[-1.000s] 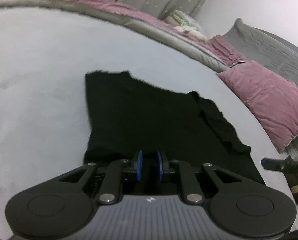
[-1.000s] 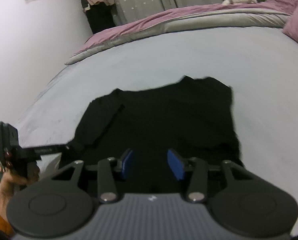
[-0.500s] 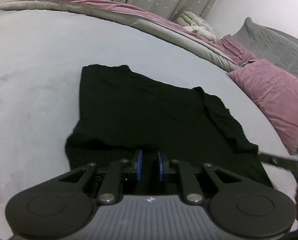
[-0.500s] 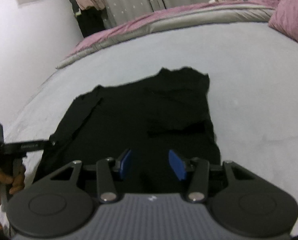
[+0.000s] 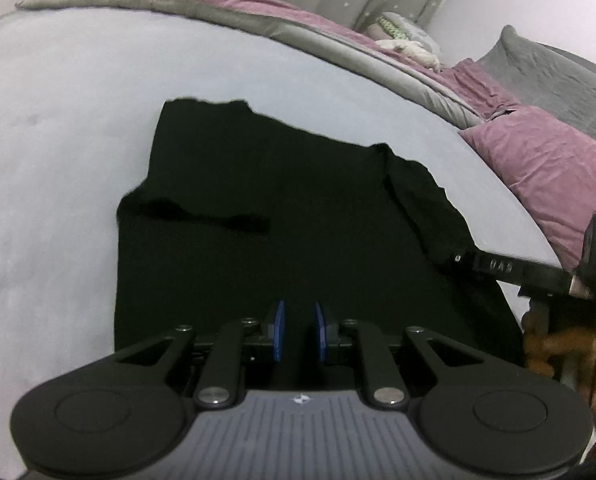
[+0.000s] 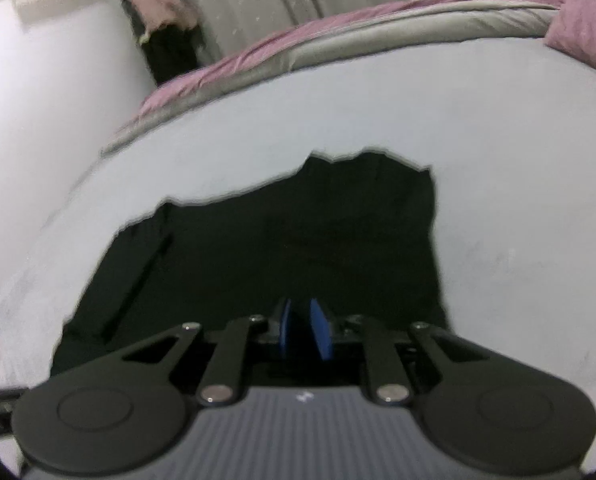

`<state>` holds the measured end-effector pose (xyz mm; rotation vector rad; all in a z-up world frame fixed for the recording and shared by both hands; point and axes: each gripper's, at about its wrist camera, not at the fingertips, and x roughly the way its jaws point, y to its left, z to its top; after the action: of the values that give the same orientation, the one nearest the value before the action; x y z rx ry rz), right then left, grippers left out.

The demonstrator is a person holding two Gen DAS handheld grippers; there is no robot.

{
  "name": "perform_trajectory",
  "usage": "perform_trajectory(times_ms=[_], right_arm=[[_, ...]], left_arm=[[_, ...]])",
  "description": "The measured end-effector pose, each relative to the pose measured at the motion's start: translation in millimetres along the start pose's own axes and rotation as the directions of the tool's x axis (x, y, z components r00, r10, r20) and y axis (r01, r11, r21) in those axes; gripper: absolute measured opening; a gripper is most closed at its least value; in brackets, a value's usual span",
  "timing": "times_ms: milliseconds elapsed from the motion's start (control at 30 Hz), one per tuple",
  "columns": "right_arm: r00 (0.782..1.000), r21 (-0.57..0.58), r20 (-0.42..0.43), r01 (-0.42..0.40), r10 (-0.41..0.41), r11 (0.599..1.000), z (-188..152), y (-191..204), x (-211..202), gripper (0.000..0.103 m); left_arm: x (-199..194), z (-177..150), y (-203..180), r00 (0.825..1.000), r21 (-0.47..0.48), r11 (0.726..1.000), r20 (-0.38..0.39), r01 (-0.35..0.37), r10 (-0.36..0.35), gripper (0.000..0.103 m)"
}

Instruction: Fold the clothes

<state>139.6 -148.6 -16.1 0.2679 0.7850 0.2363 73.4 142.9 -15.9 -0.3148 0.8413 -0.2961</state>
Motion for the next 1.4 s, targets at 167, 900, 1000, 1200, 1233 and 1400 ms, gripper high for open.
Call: perform_trajectory(times_ms=[167, 900, 1000, 1200, 1233, 1400], right_arm=[[1.0, -0.08, 0.018, 0.007, -0.005, 0.997, -15.3, 11.9, -16.2, 0.016], [0.993, 0.022, 0.058, 0.098, -0.099, 0.995, 52.4, -15.8, 18.5, 0.021], [0.991, 0.004, 0.032, 0.127, -0.127, 0.992, 56.9, -15.7, 36.8, 0.021], [0.988, -0.023, 0.024, 0.155, -0.154, 0.988, 73.1, -9.6, 70.5, 0.021], [0.987, -0.022, 0.024, 0.159, -0.159, 0.987, 77.5, -9.5, 75.3, 0.021], [0.987, 0.022, 0.04, 0.156, -0.157, 0.988, 92.2, -12.3, 70.9, 0.021]], left_arm=[[-8.7, -9.7, -6.0, 1.0, 0.02, 0.999, 0.008, -0.027, 0.026, 0.014], [-12.7, -8.9, -0.8, 0.999, -0.038, 0.998, 0.014, 0.049, -0.048, 0.014], [-11.9, -8.4, 0.9, 0.999, -0.046, 0.998, 0.009, 0.053, -0.053, 0.014], [-10.4, -7.4, 1.9, 0.999, -0.05, 0.998, 0.007, 0.05, -0.05, 0.014], [-10.0, -7.2, 1.8, 0.999, -0.048, 0.998, 0.006, 0.047, -0.047, 0.014], [-10.8, -4.4, 3.7, 0.999, -0.046, 0.998, 0.012, 0.044, -0.043, 0.014]])
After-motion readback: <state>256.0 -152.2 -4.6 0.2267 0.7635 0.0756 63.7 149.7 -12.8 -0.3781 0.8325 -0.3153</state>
